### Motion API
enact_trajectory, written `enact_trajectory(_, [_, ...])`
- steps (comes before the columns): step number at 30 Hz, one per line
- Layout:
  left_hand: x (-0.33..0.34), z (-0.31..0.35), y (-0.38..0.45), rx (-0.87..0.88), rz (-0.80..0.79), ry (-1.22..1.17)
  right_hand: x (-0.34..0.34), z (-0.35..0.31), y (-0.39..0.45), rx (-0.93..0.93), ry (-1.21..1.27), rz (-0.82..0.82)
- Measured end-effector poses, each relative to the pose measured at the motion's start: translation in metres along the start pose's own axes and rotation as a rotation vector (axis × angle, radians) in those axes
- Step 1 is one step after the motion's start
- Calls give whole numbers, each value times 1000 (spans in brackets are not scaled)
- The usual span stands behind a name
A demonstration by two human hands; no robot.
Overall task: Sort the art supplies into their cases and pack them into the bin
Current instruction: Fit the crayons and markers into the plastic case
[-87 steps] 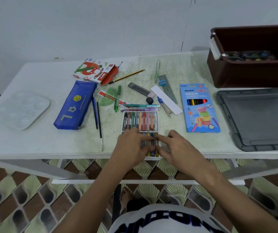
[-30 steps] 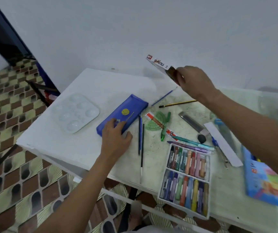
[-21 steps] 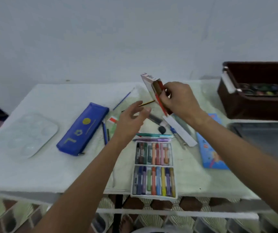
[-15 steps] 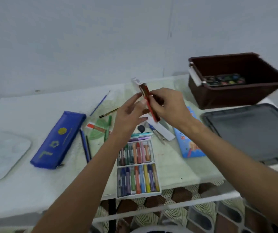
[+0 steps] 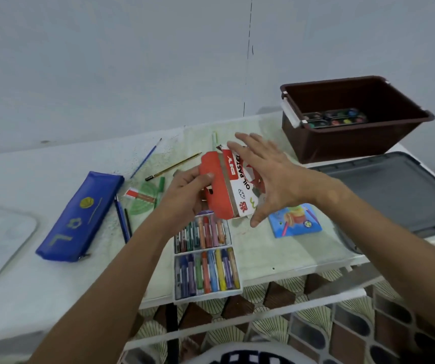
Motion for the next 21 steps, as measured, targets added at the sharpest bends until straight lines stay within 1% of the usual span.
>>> enact_trajectory(2, [-4,-4,-6,-85,-16,-79,6,-5,0,-15,41,-12])
enact_trajectory(3, [-7,-4,-8,-121,-31,-78,7,-6,-1,-2,89,-19])
enact_trajectory(4, [-12,-6,-9,-157,-45,-27,8,-3,-2,23,135,-28])
enact_trajectory(5, [-16,-6,-10,-175,-78,104,9,1,-4,53,161,-38])
enact_trajectory(6, [-22,-4,-10,-146,-127,348,12,9,-8,86,164,-50])
enact_trajectory(7, [-28,-1,-10,-77,-204,659,14,18,-13,117,150,-66])
enact_trajectory(8, [-32,-2,-11,-5,-320,992,17,27,-19,150,135,-91])
enact_trajectory(9, [-34,-7,-12,36,-472,1296,21,35,-26,181,120,-121])
enact_trajectory(10, [-35,-13,-16,44,-632,1553,25,41,-33,203,101,-150])
enact_trajectory(12, [-36,-24,-26,68,-889,1937,33,49,-45,228,49,-194])
enact_trajectory(13, [-34,-27,-30,108,-969,2058,36,50,-49,234,25,-209])
enact_trajectory(14, [-31,-30,-33,153,-1036,2136,39,51,-52,239,5,-225])
enact_trajectory(16, [-21,-34,-37,245,-1157,2216,44,50,-56,232,-33,-248])
enact_trajectory(19, [-1,-40,-36,359,-1305,2211,58,46,-58,225,-88,-293])
enact_trajectory(21, [9,-44,-36,390,-1383,2206,67,47,-59,241,-97,-337])
Point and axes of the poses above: each hand's wrist, its own y-axis towards the middle knuckle, its own x-axis out of the palm, z = x × y, the point moved 5 cm from there along y, towards the middle knuckle, and after that the axes turned 8 degrees about x, right-handed, at the moved point
